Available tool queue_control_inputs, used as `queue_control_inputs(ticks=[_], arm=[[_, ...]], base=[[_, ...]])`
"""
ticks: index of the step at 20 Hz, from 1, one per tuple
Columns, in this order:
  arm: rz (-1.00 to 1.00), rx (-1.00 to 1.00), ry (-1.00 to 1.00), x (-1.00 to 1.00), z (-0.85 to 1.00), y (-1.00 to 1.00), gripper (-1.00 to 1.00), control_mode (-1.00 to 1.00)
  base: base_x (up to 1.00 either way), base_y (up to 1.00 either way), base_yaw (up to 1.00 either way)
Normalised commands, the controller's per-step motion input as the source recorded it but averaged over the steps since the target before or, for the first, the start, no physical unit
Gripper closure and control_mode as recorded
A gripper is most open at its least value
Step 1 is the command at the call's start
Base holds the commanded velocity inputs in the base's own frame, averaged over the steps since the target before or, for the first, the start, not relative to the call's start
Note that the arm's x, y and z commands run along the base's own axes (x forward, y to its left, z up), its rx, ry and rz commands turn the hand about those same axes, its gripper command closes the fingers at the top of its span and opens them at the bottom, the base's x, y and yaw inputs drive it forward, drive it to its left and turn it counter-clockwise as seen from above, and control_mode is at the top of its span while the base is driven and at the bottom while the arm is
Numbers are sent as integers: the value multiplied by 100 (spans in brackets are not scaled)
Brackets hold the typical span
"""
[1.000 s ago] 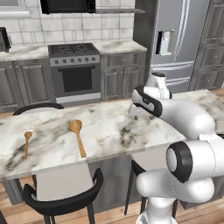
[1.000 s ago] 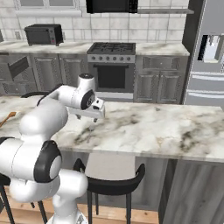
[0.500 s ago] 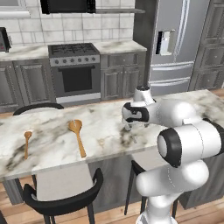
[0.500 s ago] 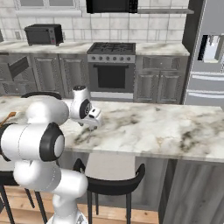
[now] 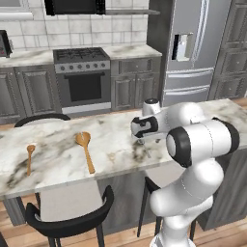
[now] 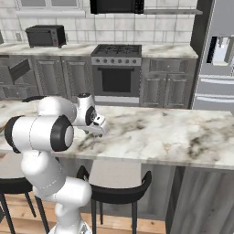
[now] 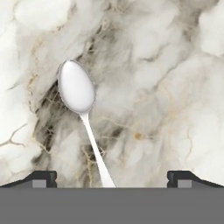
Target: Pick up the metallic utensils from the counter and place them in the open drawer. Make sure not to pick up any wooden utensils.
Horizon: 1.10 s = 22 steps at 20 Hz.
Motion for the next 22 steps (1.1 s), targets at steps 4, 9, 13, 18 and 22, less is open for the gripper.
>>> queue_control_inputs(ticks=[4, 9, 13, 18, 22], arm=[[7, 0, 5, -15, 0, 0, -100, -100], [12, 0, 10, -5, 0, 0, -100, -100], [13, -2, 17, 0, 0, 0, -100, -100], [14, 0, 5, 2, -7, 0, -100, -100], [13, 0, 0, 24, -24, 0, -100, -100]], base=[[0, 0, 0], [0, 0, 0], [0, 0, 0], [0, 0, 0], [0, 0, 0]])
